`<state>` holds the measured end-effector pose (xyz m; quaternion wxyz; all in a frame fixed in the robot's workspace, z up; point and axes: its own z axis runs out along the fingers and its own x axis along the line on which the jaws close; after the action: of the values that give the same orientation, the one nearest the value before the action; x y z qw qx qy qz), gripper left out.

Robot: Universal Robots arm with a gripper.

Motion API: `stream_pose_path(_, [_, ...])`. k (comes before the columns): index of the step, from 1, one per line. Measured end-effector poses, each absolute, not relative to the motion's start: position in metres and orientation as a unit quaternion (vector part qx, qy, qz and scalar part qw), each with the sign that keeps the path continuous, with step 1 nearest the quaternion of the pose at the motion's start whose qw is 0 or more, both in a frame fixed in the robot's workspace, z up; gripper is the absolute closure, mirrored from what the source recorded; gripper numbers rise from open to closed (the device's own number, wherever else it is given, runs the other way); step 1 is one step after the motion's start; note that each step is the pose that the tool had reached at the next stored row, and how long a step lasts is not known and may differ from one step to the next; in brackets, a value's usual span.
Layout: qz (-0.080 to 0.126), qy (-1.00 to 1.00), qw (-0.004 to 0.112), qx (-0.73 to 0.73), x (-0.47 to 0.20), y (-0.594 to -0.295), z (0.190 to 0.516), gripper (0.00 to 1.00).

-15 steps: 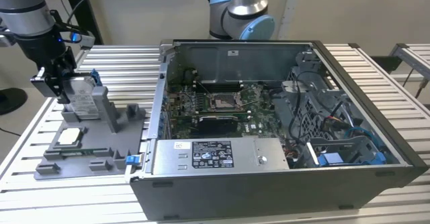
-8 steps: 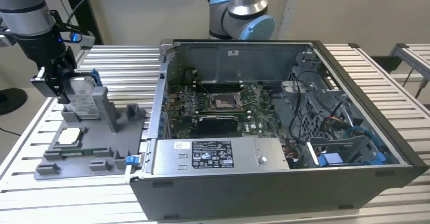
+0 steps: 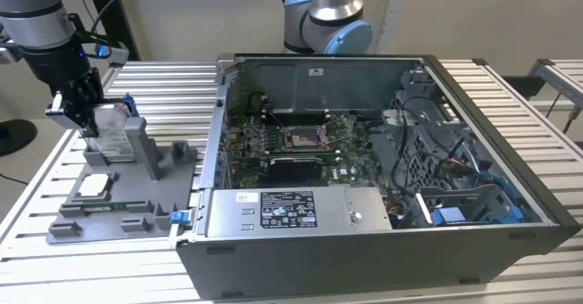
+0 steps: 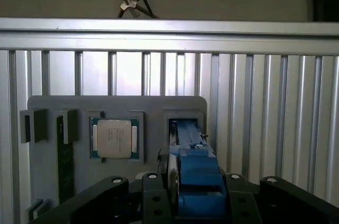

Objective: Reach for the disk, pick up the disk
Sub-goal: 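Pick up the disk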

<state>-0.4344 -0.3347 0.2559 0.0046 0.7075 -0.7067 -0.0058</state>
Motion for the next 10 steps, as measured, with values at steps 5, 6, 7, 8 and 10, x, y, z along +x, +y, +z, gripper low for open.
stream_pose_path(5, [-0.006,-0.707,0.005,0.707,-0.4345,-0.3346,0.2559,1.0])
stream_pose_path(6, [-0.006,-0.707,0.005,0.707,-0.4344,-0.3346,0.2559,1.0])
stream_pose_path(7, [-0.006,-0.707,0.005,0.707,-0.4344,-0.3346,0.2558,1.0])
stream_pose_path(8, [-0.006,-0.707,0.005,0.707,-0.4344,-0.3346,0.2558,1.0])
stream_pose_path(10, [-0.006,-0.707,0.005,0.707,-0.4344,-0.3346,0.2558,1.0])
